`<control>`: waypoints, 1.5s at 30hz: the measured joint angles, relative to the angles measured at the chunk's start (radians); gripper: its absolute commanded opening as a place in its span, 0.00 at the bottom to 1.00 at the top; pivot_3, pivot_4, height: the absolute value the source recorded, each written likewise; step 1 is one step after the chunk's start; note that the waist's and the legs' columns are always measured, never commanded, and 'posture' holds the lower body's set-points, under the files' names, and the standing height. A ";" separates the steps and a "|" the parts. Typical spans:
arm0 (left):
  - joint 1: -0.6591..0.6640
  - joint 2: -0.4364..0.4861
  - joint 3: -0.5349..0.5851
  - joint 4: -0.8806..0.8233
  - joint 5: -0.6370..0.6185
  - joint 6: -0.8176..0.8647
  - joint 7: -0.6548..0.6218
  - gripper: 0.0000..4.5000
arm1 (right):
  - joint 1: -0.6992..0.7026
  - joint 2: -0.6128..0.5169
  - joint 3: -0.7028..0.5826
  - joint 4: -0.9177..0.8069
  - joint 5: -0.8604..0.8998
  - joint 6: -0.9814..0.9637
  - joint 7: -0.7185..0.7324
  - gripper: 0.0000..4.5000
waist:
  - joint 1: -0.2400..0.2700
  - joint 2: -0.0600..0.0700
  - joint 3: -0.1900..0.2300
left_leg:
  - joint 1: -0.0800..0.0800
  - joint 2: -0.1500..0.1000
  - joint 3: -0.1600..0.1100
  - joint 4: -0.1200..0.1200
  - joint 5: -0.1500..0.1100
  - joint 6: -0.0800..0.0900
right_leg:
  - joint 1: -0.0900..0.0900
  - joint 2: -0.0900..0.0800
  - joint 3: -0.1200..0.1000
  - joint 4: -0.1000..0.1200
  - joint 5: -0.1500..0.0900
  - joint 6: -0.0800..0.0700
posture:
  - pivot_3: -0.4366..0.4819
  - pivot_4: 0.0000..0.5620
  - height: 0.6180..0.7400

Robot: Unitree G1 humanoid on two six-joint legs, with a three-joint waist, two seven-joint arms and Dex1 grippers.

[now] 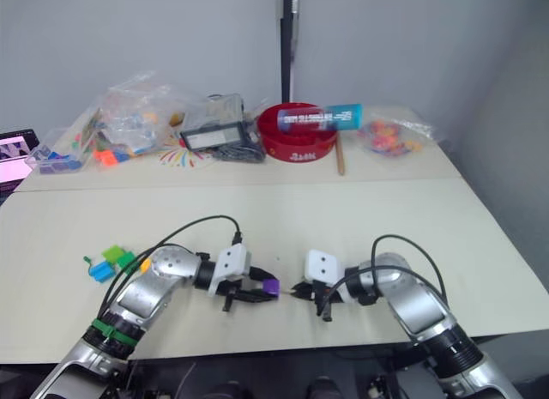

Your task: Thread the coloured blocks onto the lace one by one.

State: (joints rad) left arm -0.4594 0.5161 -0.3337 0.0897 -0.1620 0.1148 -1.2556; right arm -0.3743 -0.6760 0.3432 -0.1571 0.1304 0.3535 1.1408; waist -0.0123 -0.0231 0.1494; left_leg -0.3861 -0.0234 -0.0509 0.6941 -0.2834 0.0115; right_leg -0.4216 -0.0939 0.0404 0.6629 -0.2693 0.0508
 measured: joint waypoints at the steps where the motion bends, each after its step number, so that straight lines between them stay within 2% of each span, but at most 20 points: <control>1: 0.000 0.023 0.008 0.006 -0.005 -0.013 -0.012 0.26 | 0.000 0.000 0.000 0.000 0.000 -0.001 0.001 0.00 | 0.000 0.000 0.000 | 0.000 0.000 0.000 0.000 0.000 0.000 | 0.000 0.000 0.000 0.000 0.000 0.000 | 0.48 0.27 1.00; 9: 0.033 0.245 0.123 0.106 -0.051 -0.153 -0.135 0.26 | -0.006 -0.001 0.003 0.012 -0.013 -0.028 0.014 0.00 | -0.015 0.000 0.000 | 0.003 0.003 0.001 -0.002 0.000 0.000 | 0.000 0.003 0.000 0.000 0.000 0.000 | 0.48 0.27 1.00; 13: 0.041 0.322 0.169 0.192 -0.056 -0.234 -0.176 0.26 | -0.011 0.000 0.005 0.020 -0.027 -0.046 0.018 0.00 | -0.017 0.000 0.000 | 0.004 0.003 0.001 -0.002 0.000 0.000 | 0.001 0.003 0.000 0.001 0.000 0.000 | 0.48 0.27 1.00; 19: 0.044 0.348 0.202 0.270 -0.063 -0.290 -0.195 0.26 | -0.017 0.005 0.009 0.022 -0.032 -0.049 0.029 0.00 | -0.019 0.000 0.000 | 0.005 0.004 0.001 -0.002 0.000 0.000 | 0.001 0.003 0.000 0.001 0.000 0.000 | 0.48 0.27 1.00; 33: 0.025 0.478 0.268 0.515 -0.047 -0.368 -0.202 0.26 | -0.052 0.021 0.032 0.045 -0.038 -0.063 0.055 0.00 | -0.042 0.001 0.000 | 0.014 0.006 0.008 -0.011 0.000 0.000 | 0.001 0.003 0.000 0.002 0.000 -0.001 | 0.48 0.27 1.00; 45: 0.097 0.479 0.324 0.464 -0.047 -0.349 -0.205 0.26 | -0.057 0.023 0.032 0.062 -0.036 -0.067 0.059 0.00 | -0.040 0.001 0.000 | 0.014 0.005 0.009 -0.014 0.000 0.000 | 0.000 0.001 0.000 0.001 0.000 -0.001 | 0.48 0.27 1.00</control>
State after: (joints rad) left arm -0.3624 0.9952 -0.0098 0.5533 -0.2092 -0.2338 -1.4607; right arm -0.4309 -0.6525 0.3749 -0.0955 0.0945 0.2864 1.2000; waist -0.0521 -0.0223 0.1490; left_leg -0.3722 -0.0180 -0.0421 0.6801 -0.2835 0.0116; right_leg -0.4216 -0.0924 0.0407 0.6641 -0.2693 0.0500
